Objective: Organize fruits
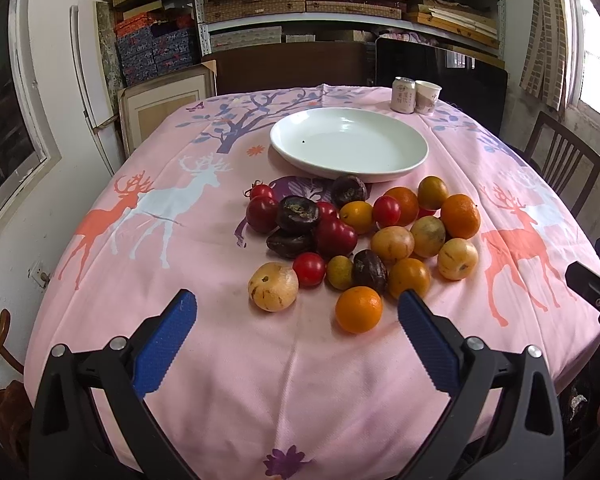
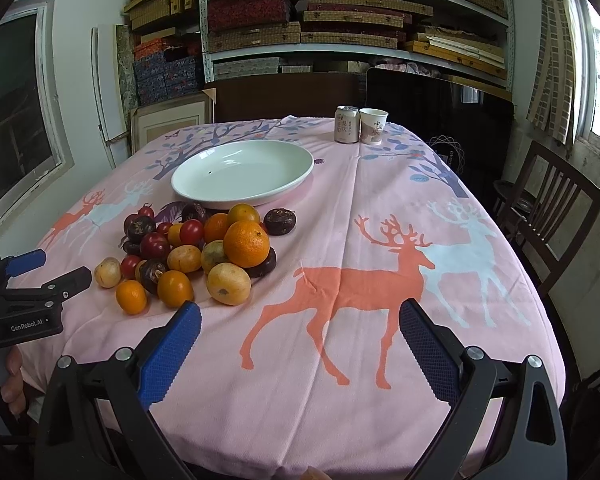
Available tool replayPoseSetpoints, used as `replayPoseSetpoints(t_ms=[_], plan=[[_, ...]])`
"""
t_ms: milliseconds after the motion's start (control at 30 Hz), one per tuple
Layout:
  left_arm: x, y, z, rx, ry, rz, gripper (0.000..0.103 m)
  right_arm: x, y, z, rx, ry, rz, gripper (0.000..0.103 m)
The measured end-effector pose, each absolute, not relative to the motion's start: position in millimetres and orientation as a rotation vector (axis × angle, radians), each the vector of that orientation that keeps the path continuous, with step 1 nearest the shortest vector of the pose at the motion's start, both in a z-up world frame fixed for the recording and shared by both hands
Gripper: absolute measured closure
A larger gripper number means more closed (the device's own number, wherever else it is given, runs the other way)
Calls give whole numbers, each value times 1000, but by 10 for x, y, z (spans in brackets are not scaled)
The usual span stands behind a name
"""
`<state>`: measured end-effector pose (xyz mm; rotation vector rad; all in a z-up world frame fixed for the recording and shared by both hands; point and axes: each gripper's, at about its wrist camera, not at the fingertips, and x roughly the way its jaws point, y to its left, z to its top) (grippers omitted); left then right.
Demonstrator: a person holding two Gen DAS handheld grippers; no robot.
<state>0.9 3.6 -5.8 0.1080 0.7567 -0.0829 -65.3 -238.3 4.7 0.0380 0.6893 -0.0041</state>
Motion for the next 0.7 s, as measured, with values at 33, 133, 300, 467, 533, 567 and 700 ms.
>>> replayPoseSetpoints(t_ms=[33,133,300,467,533,567,700], plan=[[5,35,-59,107,756,-84,4,-654,-2382,47,37,689,-4,4],[6,35,-59,108,756,-84,4,-652,-2381,48,37,689,-4,4],[6,34,-58,108,756,-83,4,-664,-2358,33,32,690,2,4],[5,32,-57,109,756,-84,4,-670,-2345,32,29,690,4,4],[4,30,-53,110,755,-84,4,-663,-2331,37,26,693,10,4],[5,30,-54,110,756,-84,4,-660,-2328,35,26,694,13,4],[4,31,-54,107,757,-83,4,-656,-2323,32,26,698,17,4]])
